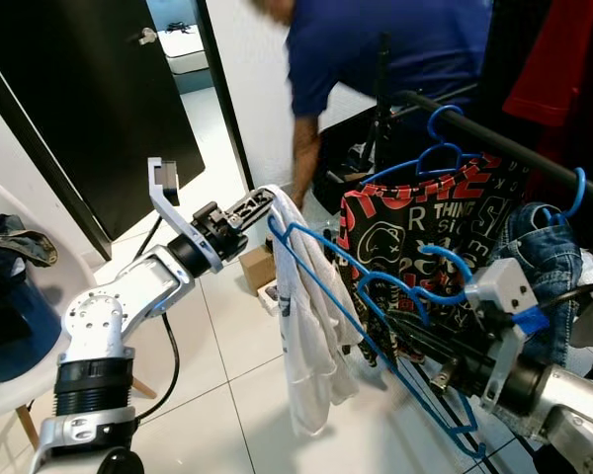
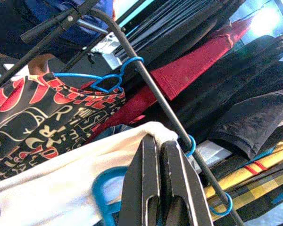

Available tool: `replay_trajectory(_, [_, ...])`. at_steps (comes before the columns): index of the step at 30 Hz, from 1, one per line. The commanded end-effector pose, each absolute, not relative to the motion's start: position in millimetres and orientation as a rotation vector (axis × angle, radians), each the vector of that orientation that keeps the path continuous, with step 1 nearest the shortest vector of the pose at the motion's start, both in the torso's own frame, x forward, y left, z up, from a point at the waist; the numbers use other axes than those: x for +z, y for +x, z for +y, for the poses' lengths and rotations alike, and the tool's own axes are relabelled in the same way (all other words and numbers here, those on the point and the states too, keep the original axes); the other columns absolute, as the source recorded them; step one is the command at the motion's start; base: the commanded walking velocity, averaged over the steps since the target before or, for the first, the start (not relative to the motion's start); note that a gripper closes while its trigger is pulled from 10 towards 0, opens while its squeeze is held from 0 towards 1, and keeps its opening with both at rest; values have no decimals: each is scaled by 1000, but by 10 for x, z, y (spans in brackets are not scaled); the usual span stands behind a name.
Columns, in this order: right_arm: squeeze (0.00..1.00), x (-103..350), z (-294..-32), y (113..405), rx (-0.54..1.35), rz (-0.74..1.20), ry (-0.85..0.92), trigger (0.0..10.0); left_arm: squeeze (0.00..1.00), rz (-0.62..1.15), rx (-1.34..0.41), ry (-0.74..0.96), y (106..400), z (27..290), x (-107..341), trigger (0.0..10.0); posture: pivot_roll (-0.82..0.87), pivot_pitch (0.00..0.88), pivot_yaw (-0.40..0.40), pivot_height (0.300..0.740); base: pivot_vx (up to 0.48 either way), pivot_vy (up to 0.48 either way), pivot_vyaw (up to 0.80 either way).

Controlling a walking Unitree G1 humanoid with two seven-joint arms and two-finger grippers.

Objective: Hang hanger

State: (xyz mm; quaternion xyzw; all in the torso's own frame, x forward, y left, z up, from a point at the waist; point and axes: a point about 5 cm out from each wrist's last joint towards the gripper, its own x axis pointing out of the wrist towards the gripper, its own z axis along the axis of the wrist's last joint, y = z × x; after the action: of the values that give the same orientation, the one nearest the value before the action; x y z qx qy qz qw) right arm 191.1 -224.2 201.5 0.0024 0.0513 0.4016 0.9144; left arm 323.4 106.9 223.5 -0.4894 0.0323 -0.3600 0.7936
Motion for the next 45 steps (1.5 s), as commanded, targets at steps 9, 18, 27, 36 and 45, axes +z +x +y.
replay_trajectory(9, [0, 2141, -2419, 1723, 851, 34, 61, 10000, 0, 44, -766, -1048, 3242, 1136, 2276, 10000, -51, 0, 120, 740, 0, 0, 0])
replay_trajectory(18, [0, 2121, -2428, 1715, 847, 38, 66, 10000, 0, 45, -769, -1051, 3236, 1126, 2284, 10000, -51, 0, 120, 740, 0, 0, 0])
replay_trajectory(27, [0, 1969, -2419, 1799, 798, 136, 4, 10000, 0, 43, -776, -1051, 3232, 1115, 2300, 10000, -46, 0, 119, 740, 0, 0, 0])
replay_trajectory(36, [0, 1961, -2352, 1814, 829, 133, 11, 10000, 0, 41, -781, -1054, 3228, 1104, 2303, 10000, -46, 0, 116, 740, 0, 0, 0])
replay_trajectory(45, [0, 1944, -2228, 1827, 874, 119, 24, 10000, 0, 46, -785, -1056, 3232, 1089, 2296, 10000, -49, 0, 118, 740, 0, 0, 0])
